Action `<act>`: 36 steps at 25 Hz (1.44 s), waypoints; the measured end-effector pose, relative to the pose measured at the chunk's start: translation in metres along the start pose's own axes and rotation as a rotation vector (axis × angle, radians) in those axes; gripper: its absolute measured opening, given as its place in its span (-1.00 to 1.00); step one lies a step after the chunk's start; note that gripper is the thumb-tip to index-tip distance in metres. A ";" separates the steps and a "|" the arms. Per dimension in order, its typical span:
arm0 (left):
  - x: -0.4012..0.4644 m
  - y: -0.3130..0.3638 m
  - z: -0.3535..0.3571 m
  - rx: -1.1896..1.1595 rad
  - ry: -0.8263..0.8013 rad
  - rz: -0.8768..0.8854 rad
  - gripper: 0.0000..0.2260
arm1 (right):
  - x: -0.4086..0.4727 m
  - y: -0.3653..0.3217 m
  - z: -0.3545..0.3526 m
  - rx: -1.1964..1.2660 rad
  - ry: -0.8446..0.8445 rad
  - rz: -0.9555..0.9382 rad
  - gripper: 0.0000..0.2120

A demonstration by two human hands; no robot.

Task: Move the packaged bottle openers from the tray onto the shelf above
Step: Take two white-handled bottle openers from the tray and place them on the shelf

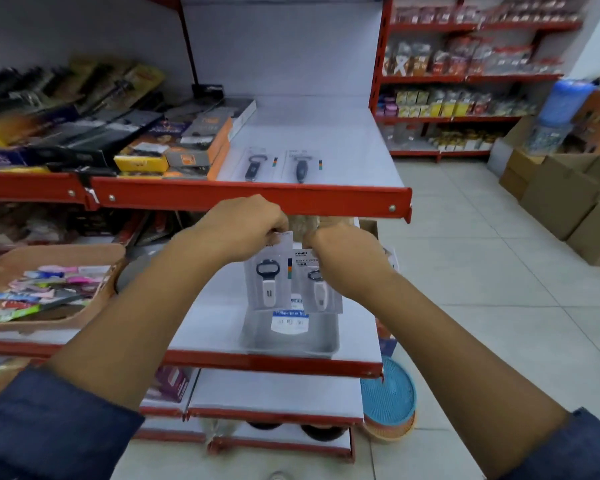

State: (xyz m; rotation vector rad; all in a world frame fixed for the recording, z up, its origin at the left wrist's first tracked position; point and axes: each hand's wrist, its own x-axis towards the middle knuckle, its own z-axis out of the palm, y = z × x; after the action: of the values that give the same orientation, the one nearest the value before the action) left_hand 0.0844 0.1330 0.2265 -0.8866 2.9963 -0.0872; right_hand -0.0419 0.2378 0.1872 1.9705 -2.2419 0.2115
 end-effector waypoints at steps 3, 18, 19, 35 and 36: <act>0.003 -0.003 -0.033 0.054 0.133 0.043 -0.86 | -0.001 0.004 -0.050 -0.030 0.084 -0.001 -0.74; 0.127 -0.015 -0.135 -0.324 0.397 0.140 -0.76 | 0.104 0.085 -0.165 0.150 0.302 0.159 -0.67; 0.141 -0.018 -0.132 -0.347 0.383 0.123 -0.76 | 0.113 0.090 -0.161 0.153 0.277 0.194 -0.66; 0.251 -0.011 -0.052 -0.564 -0.028 0.069 -0.83 | 0.192 0.160 -0.070 0.203 -0.148 0.496 -0.67; 0.253 -0.010 -0.049 -0.557 -0.029 0.063 -0.82 | 0.192 0.161 -0.065 0.219 -0.160 0.500 -0.68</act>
State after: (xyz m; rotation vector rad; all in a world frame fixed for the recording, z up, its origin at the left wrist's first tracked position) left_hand -0.1236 -0.0102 0.2757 -0.7984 3.0542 0.7849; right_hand -0.2242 0.0853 0.2892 1.5183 -2.8981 0.3793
